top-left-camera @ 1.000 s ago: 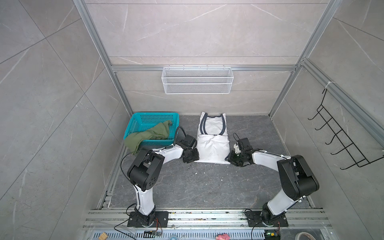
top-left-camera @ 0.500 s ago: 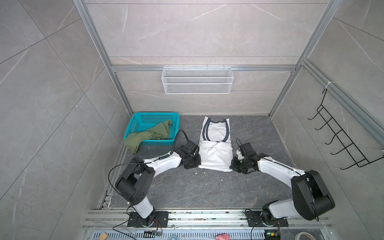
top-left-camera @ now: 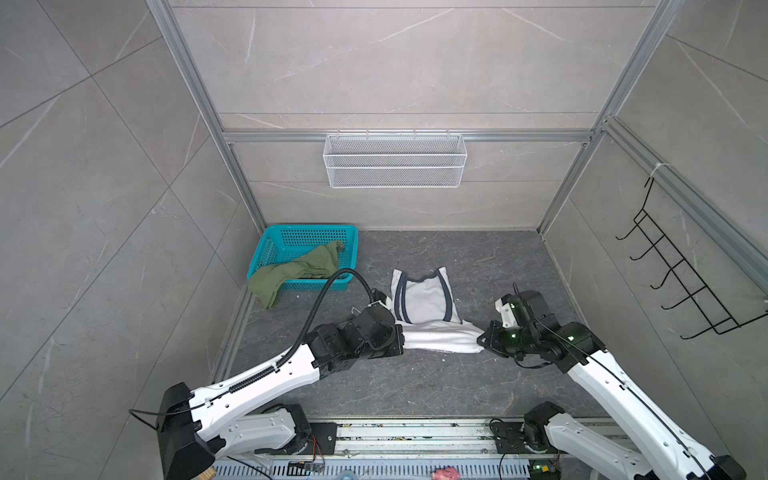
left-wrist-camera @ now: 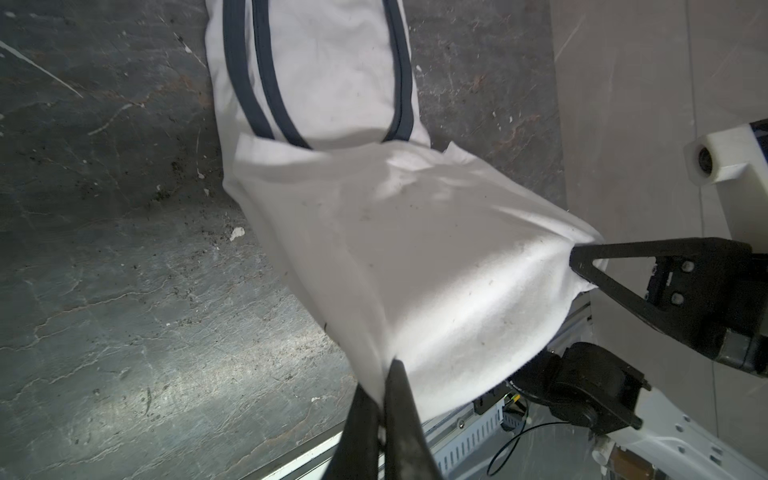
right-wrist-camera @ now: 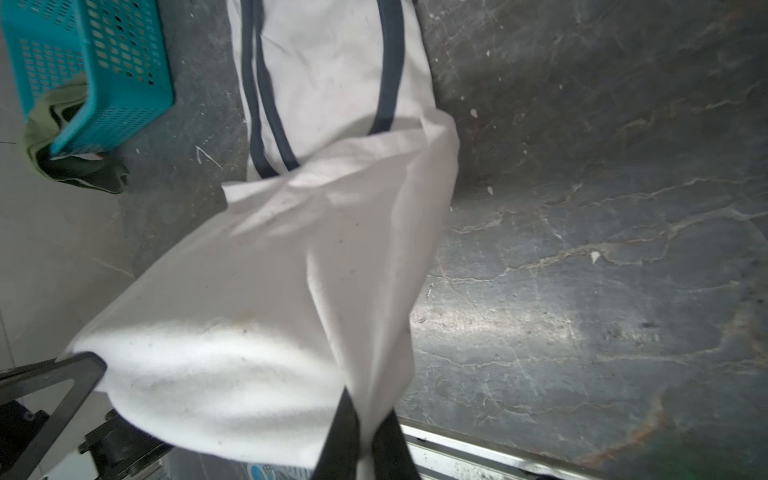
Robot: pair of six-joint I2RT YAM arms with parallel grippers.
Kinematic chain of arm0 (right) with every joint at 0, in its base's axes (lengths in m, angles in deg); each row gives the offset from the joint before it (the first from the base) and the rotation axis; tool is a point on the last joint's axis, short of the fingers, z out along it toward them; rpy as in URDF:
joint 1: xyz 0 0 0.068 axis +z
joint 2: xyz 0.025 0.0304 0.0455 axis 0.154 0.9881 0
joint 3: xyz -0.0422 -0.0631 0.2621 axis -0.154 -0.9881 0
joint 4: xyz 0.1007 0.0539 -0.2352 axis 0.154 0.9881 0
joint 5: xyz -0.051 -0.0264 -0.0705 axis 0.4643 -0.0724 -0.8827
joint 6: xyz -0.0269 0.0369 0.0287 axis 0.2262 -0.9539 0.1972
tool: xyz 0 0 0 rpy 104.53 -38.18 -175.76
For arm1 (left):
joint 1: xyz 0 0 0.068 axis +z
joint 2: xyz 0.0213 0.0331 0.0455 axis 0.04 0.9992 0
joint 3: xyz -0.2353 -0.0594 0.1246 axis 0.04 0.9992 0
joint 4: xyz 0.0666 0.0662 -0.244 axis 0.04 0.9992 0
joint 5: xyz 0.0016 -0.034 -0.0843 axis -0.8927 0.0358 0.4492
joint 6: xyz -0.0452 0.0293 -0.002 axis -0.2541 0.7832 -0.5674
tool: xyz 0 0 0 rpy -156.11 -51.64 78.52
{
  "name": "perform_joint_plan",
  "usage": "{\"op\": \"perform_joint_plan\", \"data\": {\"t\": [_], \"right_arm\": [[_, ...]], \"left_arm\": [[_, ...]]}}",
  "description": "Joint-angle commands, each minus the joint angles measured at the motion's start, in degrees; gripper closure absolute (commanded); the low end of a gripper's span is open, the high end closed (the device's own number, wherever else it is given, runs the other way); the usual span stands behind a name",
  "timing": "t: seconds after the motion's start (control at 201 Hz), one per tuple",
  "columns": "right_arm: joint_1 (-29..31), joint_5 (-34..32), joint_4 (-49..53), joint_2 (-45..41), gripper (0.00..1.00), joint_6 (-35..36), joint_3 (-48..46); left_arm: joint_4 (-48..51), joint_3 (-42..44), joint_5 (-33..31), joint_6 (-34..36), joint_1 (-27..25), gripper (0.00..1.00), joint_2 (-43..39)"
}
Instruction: Fold and stack the tank tops
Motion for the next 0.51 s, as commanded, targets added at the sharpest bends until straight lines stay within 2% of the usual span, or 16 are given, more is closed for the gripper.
{"op": "perform_joint_plan", "data": {"t": [0.0, 0.219, 0.503], "right_arm": [[0.0, -0.7, 2.8, 2.9, 0.91, -0.8, 4.6], [0.0, -1.6, -0.9, 16.3, 0.91, 0.6, 13.3], [-2.4, 1.1, -5.9, 33.7, 0.91, 3.3, 21.9]], "left_arm": [[3.9, -6.3, -5.3, -0.8, 0.4, 1.00, 0.5], [3.6, -12.6, -5.8, 1.1, 7.3, 1.00, 7.1], [-1.1, -16.8, -0.6, 2.5, 17.4, 1.00, 16.0]]}}
